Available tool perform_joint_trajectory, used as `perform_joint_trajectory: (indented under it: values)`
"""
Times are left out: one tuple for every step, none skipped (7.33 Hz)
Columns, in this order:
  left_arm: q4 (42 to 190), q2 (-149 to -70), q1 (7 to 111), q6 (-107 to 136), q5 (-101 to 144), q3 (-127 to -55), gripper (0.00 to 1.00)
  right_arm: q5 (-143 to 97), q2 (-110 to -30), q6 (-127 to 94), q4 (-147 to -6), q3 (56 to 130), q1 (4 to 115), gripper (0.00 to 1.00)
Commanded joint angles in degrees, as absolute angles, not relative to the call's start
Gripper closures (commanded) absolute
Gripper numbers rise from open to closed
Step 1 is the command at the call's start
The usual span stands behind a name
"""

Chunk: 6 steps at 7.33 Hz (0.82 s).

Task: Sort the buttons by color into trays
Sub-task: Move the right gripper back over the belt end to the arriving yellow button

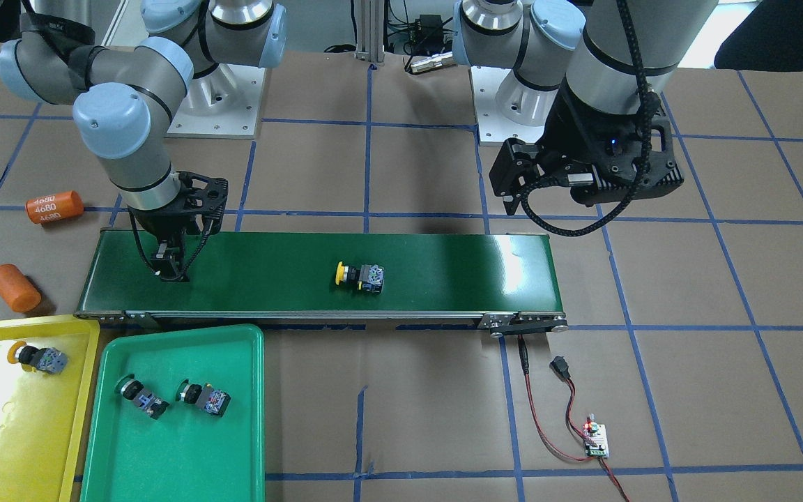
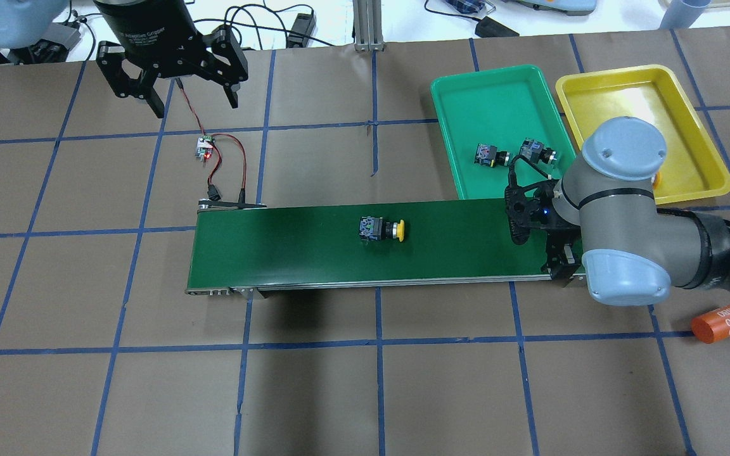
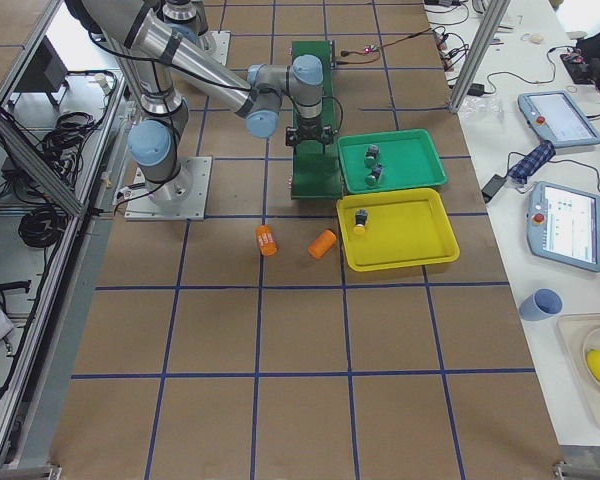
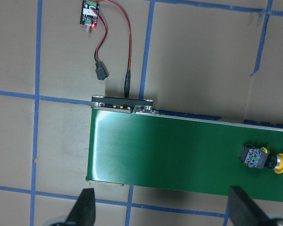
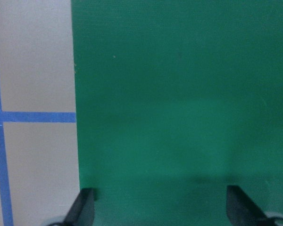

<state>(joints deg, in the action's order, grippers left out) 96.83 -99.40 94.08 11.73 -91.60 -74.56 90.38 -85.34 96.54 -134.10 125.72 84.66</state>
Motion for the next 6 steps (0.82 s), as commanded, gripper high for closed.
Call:
perform_joint_trajectory:
  values:
    - [96.6, -99.7, 94.1, 11.8, -91.7, -74.5, 0.0, 90.3, -84.8, 96.3, -134.6, 125.5, 84.8, 0.0]
    - [96.9, -99.1, 94.2, 11.2, -91.6, -74.8, 0.0, 90.4, -84.6, 96.2, -134.5, 125.2, 84.9, 0.0]
    - [96.9, -97.6, 94.2, 11.0, -91.3, -75.6, 0.0, 90.4, -84.6, 96.1, -134.6, 124.9, 85.4, 0.0]
    - [96.9, -96.9, 94.0, 9.8, -91.4, -75.8, 0.0, 90.4, -83.4, 95.9, -134.6, 123.8, 86.3, 0.0]
    - [100.9, -95.5, 93.6, 7.3, -91.4, -76.7, 0.0, 90.4, -82.4, 95.2, -134.6, 122.6, 87.2, 0.0]
    - [103.8, -93.4, 93.3, 3.7, -91.9, -77.3, 0.0, 90.4, -81.5, 94.3, -134.6, 122.1, 87.9, 0.0]
